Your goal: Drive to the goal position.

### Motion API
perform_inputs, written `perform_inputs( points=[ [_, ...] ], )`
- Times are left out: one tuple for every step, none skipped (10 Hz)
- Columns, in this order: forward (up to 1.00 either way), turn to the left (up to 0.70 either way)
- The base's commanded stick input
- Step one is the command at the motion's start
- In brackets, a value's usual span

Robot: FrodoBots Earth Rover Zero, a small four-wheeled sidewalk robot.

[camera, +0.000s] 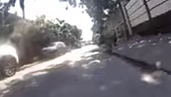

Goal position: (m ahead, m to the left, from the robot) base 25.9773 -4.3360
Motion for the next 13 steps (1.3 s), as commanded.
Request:
perform_inputs(
  points=[
    [1.0, -0.02],
    [1.0, 0.0],
    [1.0, 0.0],
    [1.0, 0.0],
    [1.0, 0.0],
    [1.0, 0.0],
    [1.0, 0.0],
    [1.0, 0.0],
    [1.0, 0.0],
    [1.0, 0.0],
    [1.0, -0.01],
    [1.0, -0.02],
    [1.0, -0.02]
  ],
)
